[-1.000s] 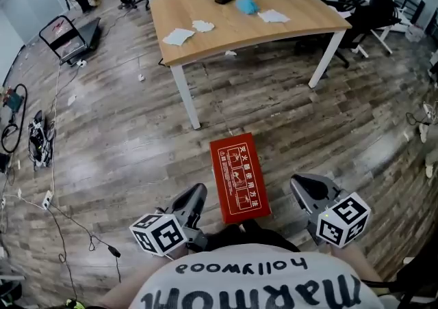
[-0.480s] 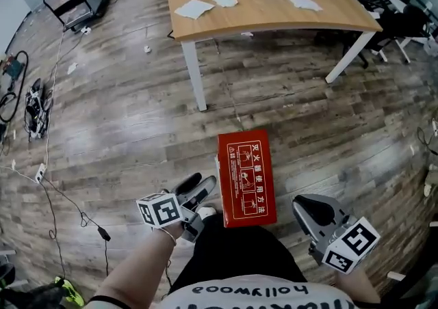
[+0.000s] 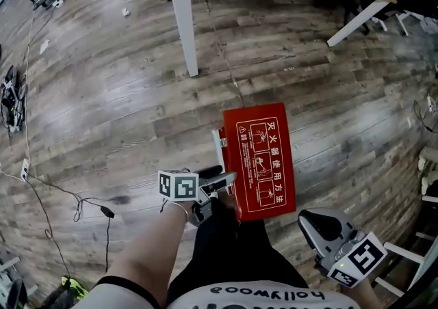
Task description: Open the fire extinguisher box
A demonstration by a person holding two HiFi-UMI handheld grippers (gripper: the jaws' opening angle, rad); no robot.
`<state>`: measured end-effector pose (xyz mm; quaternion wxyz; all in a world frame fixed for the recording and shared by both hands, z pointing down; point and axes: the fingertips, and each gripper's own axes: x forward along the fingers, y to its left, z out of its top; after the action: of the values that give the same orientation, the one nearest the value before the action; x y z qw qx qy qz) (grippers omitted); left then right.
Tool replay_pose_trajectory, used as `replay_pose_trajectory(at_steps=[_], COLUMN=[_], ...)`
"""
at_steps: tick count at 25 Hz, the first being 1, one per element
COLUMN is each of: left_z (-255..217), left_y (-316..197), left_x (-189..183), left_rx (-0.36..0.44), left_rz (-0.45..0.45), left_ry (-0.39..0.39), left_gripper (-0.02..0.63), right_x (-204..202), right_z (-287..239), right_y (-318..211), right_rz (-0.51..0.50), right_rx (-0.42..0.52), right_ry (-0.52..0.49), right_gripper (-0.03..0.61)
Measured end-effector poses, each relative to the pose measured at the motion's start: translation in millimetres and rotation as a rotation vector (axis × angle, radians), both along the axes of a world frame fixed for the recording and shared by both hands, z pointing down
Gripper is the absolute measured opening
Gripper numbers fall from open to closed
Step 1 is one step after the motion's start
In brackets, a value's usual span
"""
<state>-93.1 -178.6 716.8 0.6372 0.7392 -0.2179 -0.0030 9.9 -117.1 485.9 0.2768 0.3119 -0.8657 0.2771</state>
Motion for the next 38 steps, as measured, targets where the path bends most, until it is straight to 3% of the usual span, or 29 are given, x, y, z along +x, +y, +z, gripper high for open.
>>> replay_pose_trajectory(at_steps=[6,9,17,19,21,27,33,38], left_z=[26.7,26.2,31.0,29.5,29.0,27.2,4.9,-10.6], left_y=[-8.5,-21.7,-31.4,-33.8,-34.6,-36.2,-35.1,-33.4], left_x=[9.4,15.5,28.5,32.0,33.8,32.8,26.4,31.8], left_rx=[-0.007,-0.003,0.042,0.044,0.056,0.03,-0.023,-0.068], left_rz=[-0.002,-0.031,0.06,0.056,0.064,0.034,0.021,0.056], left_ry=[-0.045,-0.003,-0.01,0.012,0.015,0.04,0.15,0.095], left_gripper=[0.299,0.299,0.296,0.289,0.197,0.175,0.129,0.121], right_x=[-6.8,2.2,11.1,9.2,6.6,2.7,0.3,4.6], right_z=[33.9,59.8,110.0,114.0,116.1,115.1,107.2,90.3], right_y=[-10.6,-28.3,-68.9,-71.0,-70.4,-70.0,-69.5,-68.5], right_rz=[0.034,0.086,0.128,0.127,0.114,0.095,0.116,0.094], right_rx=[-0.023,-0.052,-0.072,-0.076,-0.079,-0.081,-0.077,-0.068], right_ry=[0.083,0.092,0.123,0.119,0.122,0.128,0.13,0.13], right_gripper=[0.012,0.012,0.012,0.012,0.012,0.012,0.012,0.012])
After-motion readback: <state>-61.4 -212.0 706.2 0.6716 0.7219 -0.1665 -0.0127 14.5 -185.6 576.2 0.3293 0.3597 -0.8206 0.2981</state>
